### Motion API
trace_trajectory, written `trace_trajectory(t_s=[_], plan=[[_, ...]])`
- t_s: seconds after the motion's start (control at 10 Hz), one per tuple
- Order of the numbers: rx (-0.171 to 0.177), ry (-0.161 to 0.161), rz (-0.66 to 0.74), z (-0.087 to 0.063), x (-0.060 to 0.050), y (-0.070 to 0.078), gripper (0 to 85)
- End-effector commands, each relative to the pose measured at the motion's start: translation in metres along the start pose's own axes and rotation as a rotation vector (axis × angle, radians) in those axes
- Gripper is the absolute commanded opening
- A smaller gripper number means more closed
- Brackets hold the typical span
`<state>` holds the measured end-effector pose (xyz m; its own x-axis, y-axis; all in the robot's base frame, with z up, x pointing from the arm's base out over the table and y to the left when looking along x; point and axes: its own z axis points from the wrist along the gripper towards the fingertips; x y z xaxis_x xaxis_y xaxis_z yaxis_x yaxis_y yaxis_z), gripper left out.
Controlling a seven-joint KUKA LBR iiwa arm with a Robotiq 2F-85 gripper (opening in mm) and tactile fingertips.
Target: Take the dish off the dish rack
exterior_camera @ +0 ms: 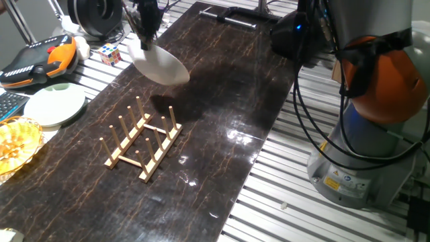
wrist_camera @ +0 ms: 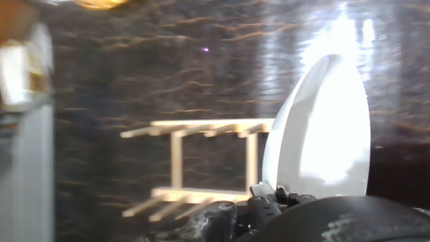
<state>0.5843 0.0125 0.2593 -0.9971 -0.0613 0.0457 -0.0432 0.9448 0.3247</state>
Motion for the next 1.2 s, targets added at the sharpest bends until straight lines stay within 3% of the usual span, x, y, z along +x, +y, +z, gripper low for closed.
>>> trace_trajectory(t_s=[0.0,0.1,0.2,0.4,0.5,1.1], plan=[[0.330,0.002,-0.013,0.003,-0.001,-0.005,0.7],[0.408,0.005,-0.040,0.007,0.001,-0.015,0.7],[0.459,0.008,-0.053,0.009,0.003,-0.020,0.7],[0.504,0.008,-0.049,0.014,0.004,-0.028,0.7],[0.579,0.003,-0.067,0.018,0.004,-0.035,0.7],[0.820,0.007,-0.101,0.051,0.001,-0.065,0.7]])
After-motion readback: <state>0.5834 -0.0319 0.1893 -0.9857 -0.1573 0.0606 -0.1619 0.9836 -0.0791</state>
